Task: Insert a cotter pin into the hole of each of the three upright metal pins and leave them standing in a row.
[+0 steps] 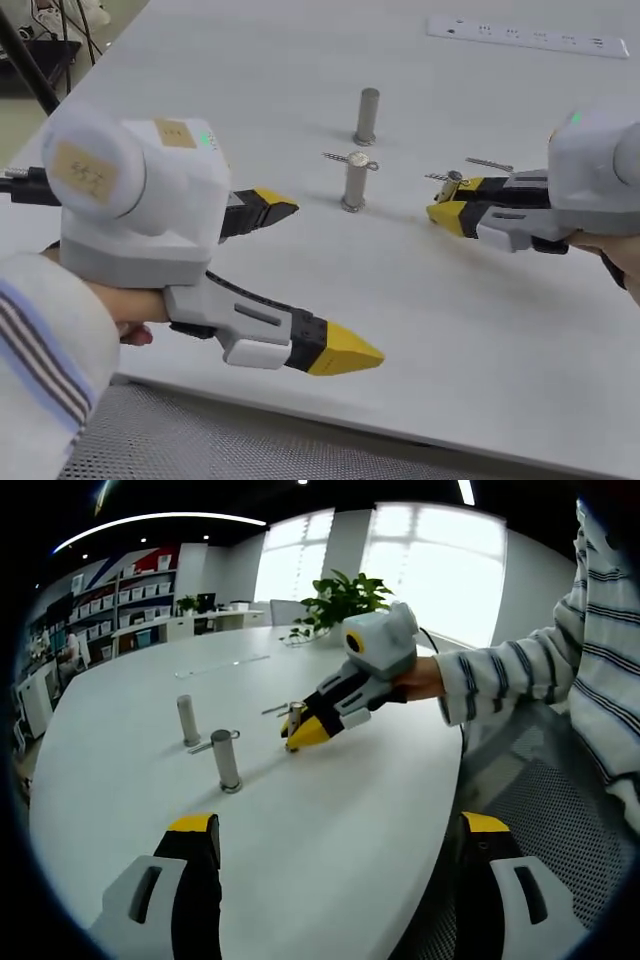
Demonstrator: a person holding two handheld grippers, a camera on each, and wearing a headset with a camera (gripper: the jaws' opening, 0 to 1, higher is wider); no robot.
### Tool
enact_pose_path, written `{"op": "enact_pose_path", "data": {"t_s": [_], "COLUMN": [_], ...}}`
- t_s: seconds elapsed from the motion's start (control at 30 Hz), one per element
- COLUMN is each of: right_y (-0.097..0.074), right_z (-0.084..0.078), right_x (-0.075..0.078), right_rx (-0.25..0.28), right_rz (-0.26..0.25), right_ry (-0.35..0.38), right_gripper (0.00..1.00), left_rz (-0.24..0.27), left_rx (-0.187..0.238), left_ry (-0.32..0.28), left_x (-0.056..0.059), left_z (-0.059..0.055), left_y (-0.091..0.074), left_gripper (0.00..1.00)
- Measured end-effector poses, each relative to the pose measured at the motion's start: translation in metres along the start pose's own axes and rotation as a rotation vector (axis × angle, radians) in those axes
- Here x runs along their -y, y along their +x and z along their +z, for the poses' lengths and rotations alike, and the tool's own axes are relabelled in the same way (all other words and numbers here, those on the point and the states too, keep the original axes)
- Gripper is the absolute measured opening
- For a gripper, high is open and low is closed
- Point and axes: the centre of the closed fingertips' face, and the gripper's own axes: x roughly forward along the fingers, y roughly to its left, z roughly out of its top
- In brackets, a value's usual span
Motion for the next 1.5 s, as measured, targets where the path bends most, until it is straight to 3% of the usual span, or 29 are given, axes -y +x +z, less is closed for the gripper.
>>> {"op": "enact_pose_path", "data": {"t_s": [0.67, 1.1, 1.2, 1.5], "right_y": [-0.001, 0.000, -0.001, -0.025], "right_z": [-0.002, -0.002, -0.005, 0.002], "right_x": [0.000, -0.004, -0.005, 0.000], "right_rx": [0.049, 0.033, 0.017, 0.046], "right_rz": [0.021, 0.022, 0.016, -0.006], "right_ry": [0.077, 0.077, 0.069, 0.090], "right_gripper": [0.04, 0.06, 0.12, 0.32], "left_rz": [-0.002, -0.007, -0.005, 0.013], "left_rx": [-0.028, -0.036, -0.035, -0.013], "left_ry": [0.000, 0.000, 0.001, -0.004], "left_x": [0.001, 0.003, 0.002, -0.004], "left_z": [-0.002, -0.003, -0.002, 0.004], "left_y": [0.000, 0.000, 0.000, -0.003], "left_gripper": [0.96, 0.96, 0.96, 0.96]}}
